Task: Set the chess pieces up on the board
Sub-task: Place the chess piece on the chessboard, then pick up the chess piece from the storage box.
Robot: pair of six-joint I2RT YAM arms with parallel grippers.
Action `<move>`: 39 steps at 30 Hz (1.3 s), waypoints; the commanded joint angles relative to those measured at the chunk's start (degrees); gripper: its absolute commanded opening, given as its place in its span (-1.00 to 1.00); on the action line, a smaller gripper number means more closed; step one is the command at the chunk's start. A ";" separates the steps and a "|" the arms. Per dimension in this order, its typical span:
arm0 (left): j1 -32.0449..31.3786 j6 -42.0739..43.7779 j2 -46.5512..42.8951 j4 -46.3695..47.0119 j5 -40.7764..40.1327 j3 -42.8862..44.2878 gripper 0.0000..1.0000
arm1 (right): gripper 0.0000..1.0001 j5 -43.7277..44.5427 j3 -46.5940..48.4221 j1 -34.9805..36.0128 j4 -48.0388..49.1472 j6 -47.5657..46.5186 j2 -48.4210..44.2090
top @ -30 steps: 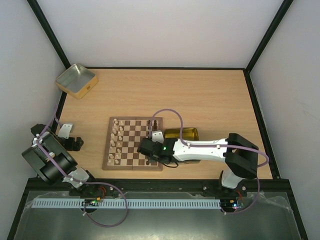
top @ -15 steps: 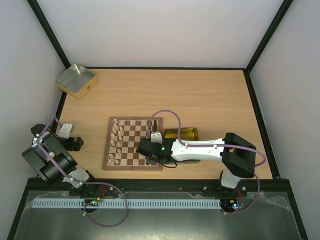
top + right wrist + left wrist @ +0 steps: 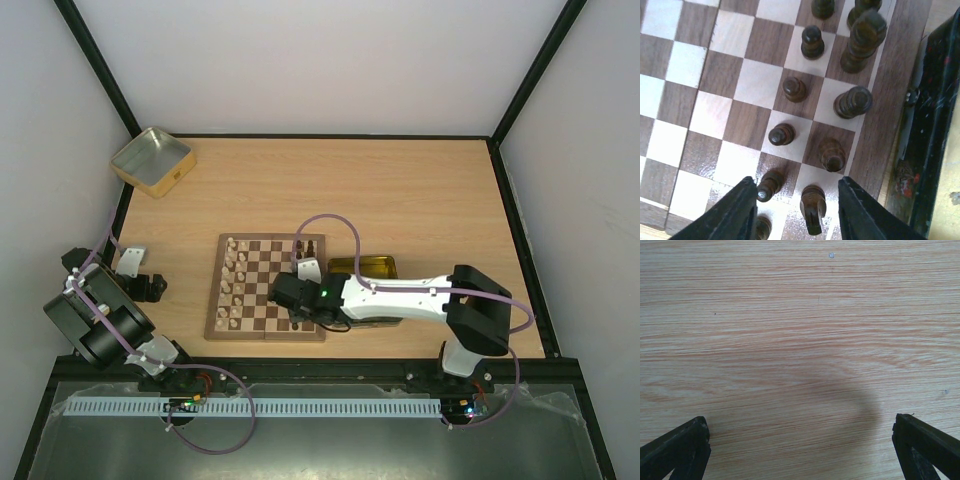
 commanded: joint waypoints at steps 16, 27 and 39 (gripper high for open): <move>-0.22 -2.02 4.00 -6.60 -3.61 -2.92 0.98 | -0.11 8.50 -16.01 -12.23 -13.64 2.75 -21.50; -0.41 -2.23 3.88 -6.78 -3.88 -2.82 0.98 | -0.09 4.71 -24.78 -17.03 -9.15 1.10 -25.77; -0.50 -2.19 3.88 -6.73 -3.90 -2.82 0.98 | -0.16 2.78 -28.52 -17.22 -6.24 1.39 -24.38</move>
